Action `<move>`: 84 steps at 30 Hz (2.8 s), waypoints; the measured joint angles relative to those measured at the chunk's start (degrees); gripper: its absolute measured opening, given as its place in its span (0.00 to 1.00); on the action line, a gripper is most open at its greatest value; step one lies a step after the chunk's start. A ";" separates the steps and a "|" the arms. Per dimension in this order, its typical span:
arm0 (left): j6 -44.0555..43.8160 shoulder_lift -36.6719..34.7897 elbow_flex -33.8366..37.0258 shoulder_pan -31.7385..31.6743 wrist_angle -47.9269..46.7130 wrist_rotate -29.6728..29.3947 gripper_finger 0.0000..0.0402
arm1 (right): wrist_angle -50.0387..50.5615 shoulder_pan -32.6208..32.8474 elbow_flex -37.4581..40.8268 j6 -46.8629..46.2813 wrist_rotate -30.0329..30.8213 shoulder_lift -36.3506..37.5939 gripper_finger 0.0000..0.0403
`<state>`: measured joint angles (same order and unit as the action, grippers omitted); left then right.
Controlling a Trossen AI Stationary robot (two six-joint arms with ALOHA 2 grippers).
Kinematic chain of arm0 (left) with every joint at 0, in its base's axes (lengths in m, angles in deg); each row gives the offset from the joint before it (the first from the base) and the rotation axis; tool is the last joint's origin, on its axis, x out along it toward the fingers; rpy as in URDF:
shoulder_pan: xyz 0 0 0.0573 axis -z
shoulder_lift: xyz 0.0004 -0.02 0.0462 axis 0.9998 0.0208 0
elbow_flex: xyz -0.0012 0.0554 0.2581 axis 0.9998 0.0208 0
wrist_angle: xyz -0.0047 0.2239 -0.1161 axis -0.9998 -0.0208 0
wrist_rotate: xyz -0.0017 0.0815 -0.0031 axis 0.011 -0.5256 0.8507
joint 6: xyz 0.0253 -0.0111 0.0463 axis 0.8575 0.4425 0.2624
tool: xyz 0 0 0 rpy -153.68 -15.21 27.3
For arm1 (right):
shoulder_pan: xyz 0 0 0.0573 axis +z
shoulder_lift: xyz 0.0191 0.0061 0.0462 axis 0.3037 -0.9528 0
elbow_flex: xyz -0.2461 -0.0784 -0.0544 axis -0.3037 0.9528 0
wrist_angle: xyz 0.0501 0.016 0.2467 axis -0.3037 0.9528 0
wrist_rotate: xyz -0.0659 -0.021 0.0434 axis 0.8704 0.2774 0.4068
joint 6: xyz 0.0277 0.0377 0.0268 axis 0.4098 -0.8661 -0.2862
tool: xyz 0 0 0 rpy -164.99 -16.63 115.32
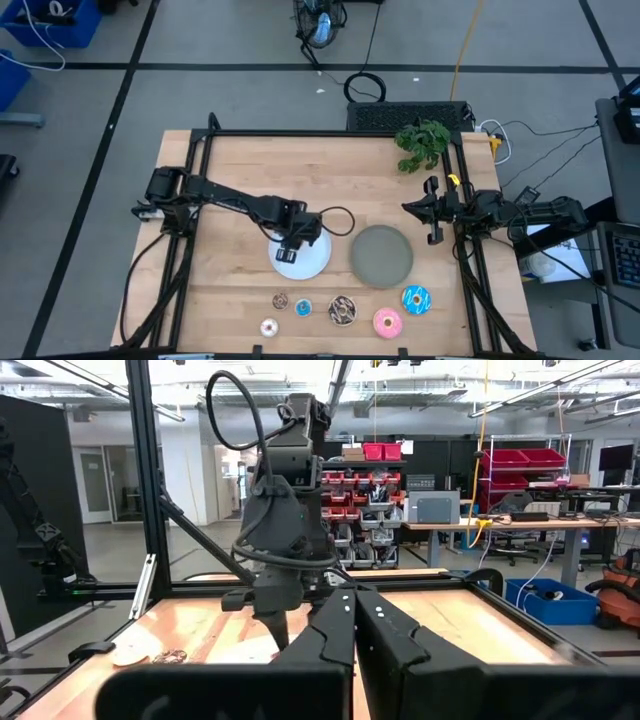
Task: Pick & Place donuts
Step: Put the small orange donut on the white plate
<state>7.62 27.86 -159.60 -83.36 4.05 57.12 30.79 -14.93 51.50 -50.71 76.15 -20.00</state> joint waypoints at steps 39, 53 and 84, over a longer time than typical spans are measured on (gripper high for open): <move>-16.95 -1.09 -0.04 -0.53 1.62 -7.78 0.90 | -26.64 16.69 -28.10 13.57 12.27 -74.79 0.00; -18.33 -1.28 -0.04 1.54 0.97 -7.89 0.89 | -32.17 12.10 -43.82 16.76 12.08 -98.77 0.00; -15.89 -0.27 0.04 0.36 5.46 -8.96 0.86 | -28.34 6.32 -50.29 13.51 5.83 -105.22 0.00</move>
<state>-8.27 27.59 -159.56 -83.00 9.52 48.16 2.45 -8.62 1.21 -37.20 81.98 -125.22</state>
